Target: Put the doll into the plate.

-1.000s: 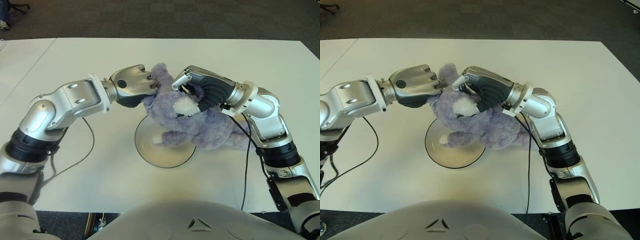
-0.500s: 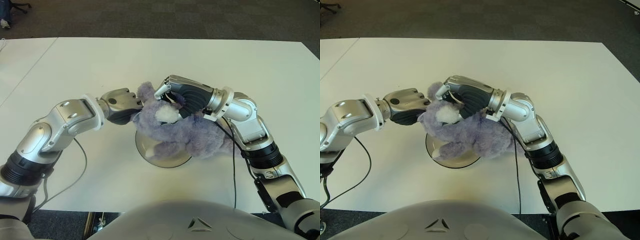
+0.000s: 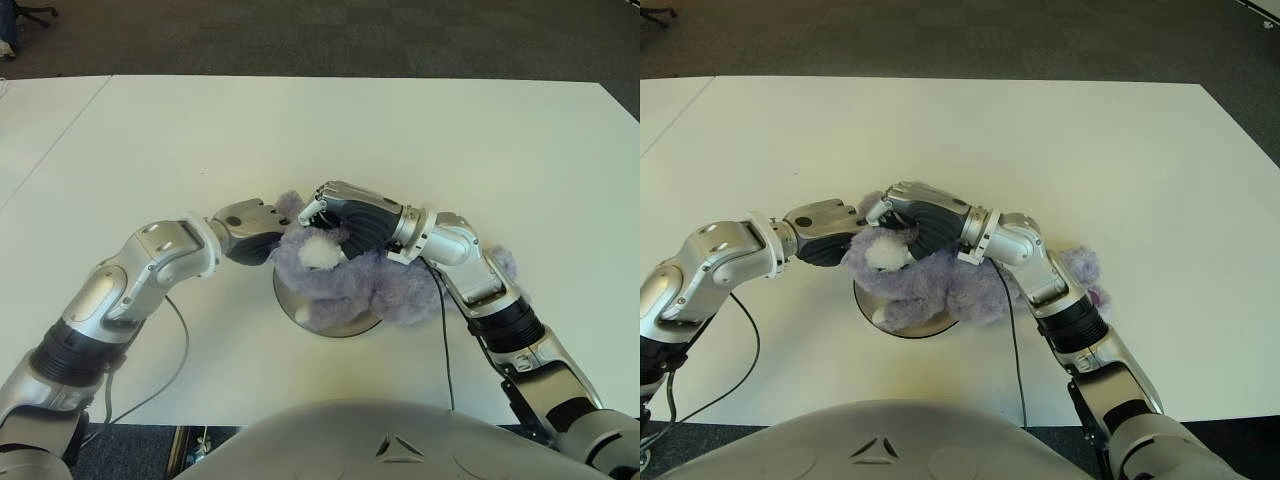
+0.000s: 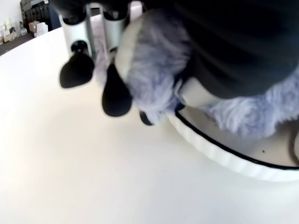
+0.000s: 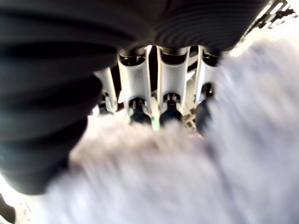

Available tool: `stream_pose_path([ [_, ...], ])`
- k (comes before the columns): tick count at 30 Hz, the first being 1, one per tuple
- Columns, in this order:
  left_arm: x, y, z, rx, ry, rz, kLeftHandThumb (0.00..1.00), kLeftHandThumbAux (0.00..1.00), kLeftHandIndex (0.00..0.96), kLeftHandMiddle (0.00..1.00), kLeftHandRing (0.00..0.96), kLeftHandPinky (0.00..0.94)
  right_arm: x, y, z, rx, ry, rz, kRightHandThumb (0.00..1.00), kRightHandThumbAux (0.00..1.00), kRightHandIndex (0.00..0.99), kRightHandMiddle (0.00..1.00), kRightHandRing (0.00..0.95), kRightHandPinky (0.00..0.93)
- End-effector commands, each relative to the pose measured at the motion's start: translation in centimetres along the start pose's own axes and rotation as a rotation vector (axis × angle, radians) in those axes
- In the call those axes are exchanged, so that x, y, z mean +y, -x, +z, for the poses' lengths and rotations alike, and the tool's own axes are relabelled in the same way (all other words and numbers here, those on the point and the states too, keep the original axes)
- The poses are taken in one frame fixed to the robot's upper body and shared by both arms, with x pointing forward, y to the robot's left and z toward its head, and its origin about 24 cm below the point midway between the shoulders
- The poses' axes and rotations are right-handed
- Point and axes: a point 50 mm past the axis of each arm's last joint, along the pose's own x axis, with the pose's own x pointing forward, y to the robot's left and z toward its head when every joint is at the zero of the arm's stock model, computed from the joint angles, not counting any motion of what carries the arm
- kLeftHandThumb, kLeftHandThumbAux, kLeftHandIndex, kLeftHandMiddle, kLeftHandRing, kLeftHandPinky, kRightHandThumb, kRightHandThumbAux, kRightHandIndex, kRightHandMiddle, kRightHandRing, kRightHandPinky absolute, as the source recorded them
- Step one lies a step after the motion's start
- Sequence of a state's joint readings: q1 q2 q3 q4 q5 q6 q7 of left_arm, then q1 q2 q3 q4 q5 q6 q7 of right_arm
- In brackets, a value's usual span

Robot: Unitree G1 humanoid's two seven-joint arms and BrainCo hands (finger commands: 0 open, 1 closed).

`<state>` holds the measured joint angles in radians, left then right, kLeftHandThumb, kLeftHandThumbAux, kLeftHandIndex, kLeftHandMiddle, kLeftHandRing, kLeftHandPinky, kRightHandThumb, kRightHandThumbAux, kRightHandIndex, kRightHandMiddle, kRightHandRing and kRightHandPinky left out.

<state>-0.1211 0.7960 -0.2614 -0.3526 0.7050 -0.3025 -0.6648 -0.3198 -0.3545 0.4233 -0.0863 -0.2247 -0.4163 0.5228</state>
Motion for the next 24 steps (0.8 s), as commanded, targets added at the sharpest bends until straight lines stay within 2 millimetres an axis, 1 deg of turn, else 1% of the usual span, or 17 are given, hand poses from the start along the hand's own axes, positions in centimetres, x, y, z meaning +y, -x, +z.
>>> stream_pose_path([
  [1, -1.9, -0.5, 0.6, -0.018, 0.035, -0.045, 0.854, 0.657, 0.441, 0.493, 0.771, 0.802, 3.0, 1.6, -2.2, 0.125, -0.089, 0.061, 0.475, 0.768, 0.705, 0.801, 0.796, 0.797],
  [3, -1.9, -0.5, 0.6, -0.018, 0.035, -0.043, 0.854, 0.657, 0.441, 0.493, 0.77, 0.802, 3.4, 2.0, -2.6, 0.146, -0.101, 0.062, 0.471, 0.764, 0.713, 0.81, 0.805, 0.809],
  [6, -2.3, -1.3, 1.1, -0.046, 0.034, 0.031, 0.851, 0.66, 0.436, 0.492, 0.783, 0.813, 3.7, 2.4, -3.4, 0.183, -0.105, 0.081, 0.447, 0.761, 0.705, 0.809, 0.804, 0.796],
  [7, -2.4, -1.7, 1.3, -0.056, 0.026, 0.059, 0.843, 0.662, 0.431, 0.491, 0.804, 0.823, 3.7, 2.5, -3.5, 0.188, -0.104, 0.087, 0.428, 0.76, 0.689, 0.799, 0.794, 0.782],
  [9, -2.6, -2.0, 1.5, -0.067, 0.014, 0.091, 0.841, 0.663, 0.43, 0.491, 0.81, 0.826, 3.7, 2.5, -3.8, 0.192, -0.102, 0.092, 0.421, 0.76, 0.684, 0.796, 0.791, 0.778],
  [10, -2.6, -2.0, 1.5, -0.069, 0.01, 0.098, 0.84, 0.663, 0.432, 0.49, 0.812, 0.821, 3.6, 2.5, -3.8, 0.192, -0.102, 0.092, 0.418, 0.757, 0.668, 0.786, 0.781, 0.754],
  [15, -3.0, -2.5, 1.6, -0.08, 0.008, 0.131, 0.839, 0.663, 0.43, 0.49, 0.81, 0.812, 3.4, 2.6, -4.3, 0.185, -0.102, 0.102, 0.426, 0.749, 0.619, 0.765, 0.767, 0.753],
  [16, -3.1, -2.5, 1.6, -0.084, 0.004, 0.138, 0.839, 0.663, 0.431, 0.49, 0.801, 0.806, 3.2, 2.7, -4.3, 0.183, -0.101, 0.108, 0.629, 0.726, 0.48, 0.746, 0.753, 0.75],
  [17, -3.1, -2.6, 1.6, -0.087, 0.0, 0.143, 0.84, 0.663, 0.432, 0.49, 0.797, 0.808, 3.2, 2.7, -4.3, 0.181, -0.099, 0.111, 0.663, 0.722, 0.455, 0.735, 0.745, 0.746],
  [18, -3.1, -2.6, 1.6, -0.088, -0.002, 0.146, 0.84, 0.663, 0.434, 0.49, 0.794, 0.811, 3.1, 2.7, -4.3, 0.18, -0.099, 0.113, 0.689, 0.719, 0.436, 0.728, 0.739, 0.742],
  [19, -3.1, -2.6, 1.6, -0.089, -0.005, 0.151, 0.84, 0.663, 0.434, 0.49, 0.794, 0.812, 2.9, 2.7, -4.3, 0.18, -0.094, 0.118, 0.695, 0.719, 0.432, 0.726, 0.737, 0.741],
  [21, -3.2, -2.6, 1.6, -0.088, -0.006, 0.157, 0.84, 0.663, 0.435, 0.49, 0.791, 0.812, 2.7, 2.7, -4.2, 0.181, -0.09, 0.125, 0.694, 0.719, 0.427, 0.709, 0.72, 0.703],
  [22, -3.3, -2.7, 1.6, -0.085, -0.005, 0.161, 0.841, 0.663, 0.435, 0.49, 0.79, 0.812, 2.6, 2.7, -4.2, 0.185, -0.088, 0.132, 0.69, 0.72, 0.424, 0.686, 0.698, 0.673],
  [24, -3.5, -2.7, 1.5, -0.079, 0.001, 0.166, 0.841, 0.664, 0.435, 0.49, 0.782, 0.8, 2.5, 2.7, -4.1, 0.19, -0.089, 0.142, 0.68, 0.722, 0.417, 0.603, 0.625, 0.592],
])
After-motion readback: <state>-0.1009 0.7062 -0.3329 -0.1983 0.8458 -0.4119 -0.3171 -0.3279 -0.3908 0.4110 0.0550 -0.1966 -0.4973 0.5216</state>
